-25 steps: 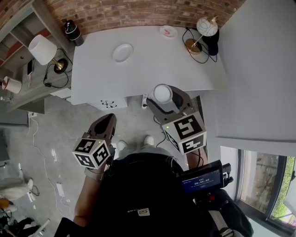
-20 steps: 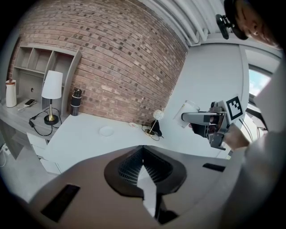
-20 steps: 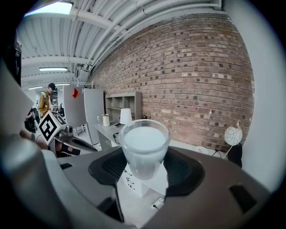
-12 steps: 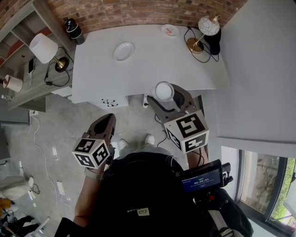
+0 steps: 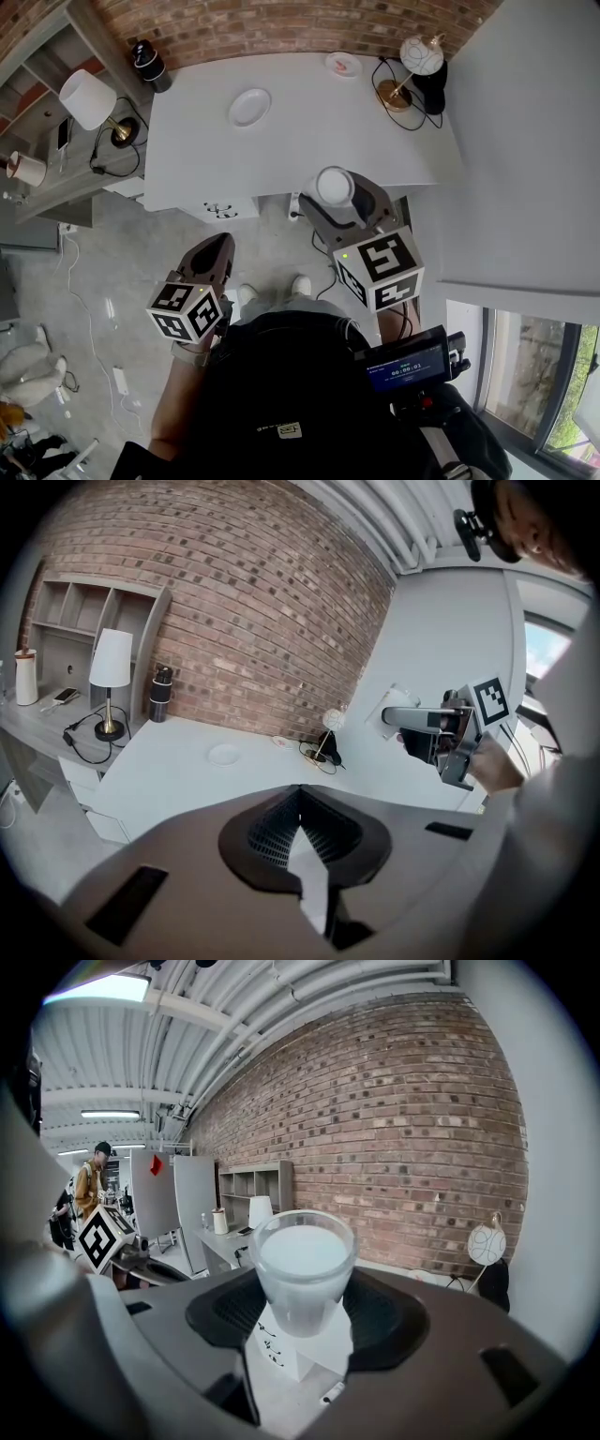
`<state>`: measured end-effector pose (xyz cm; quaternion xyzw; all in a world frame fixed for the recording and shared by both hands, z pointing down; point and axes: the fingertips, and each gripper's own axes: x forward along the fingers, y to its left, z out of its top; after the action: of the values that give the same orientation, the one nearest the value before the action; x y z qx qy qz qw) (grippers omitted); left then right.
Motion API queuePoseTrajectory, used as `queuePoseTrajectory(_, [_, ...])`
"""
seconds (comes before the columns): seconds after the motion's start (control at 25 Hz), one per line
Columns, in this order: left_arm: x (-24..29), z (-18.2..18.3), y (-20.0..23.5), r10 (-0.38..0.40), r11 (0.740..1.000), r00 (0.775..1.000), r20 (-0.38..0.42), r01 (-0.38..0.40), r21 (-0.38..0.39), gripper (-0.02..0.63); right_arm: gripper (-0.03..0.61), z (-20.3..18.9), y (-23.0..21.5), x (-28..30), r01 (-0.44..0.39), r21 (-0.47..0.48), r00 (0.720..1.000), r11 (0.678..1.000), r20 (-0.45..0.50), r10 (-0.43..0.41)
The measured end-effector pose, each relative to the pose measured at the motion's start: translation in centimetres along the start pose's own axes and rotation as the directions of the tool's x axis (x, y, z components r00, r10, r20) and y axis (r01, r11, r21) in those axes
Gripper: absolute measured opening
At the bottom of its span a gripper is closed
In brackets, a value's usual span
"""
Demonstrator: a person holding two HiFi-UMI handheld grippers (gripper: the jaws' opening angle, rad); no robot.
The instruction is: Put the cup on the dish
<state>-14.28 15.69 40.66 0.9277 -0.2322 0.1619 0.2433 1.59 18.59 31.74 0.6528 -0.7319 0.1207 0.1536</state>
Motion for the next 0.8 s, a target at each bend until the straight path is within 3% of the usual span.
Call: queuePoseTrajectory(0.8, [2.9,-0.8,-4.2,0.098,0.995,0.995,0.017,-0.098,-0.003,0.005,0.261,-0.4,-5.4,-1.0,-0.080,-0.015,0.995,0.997,0.055,0.081])
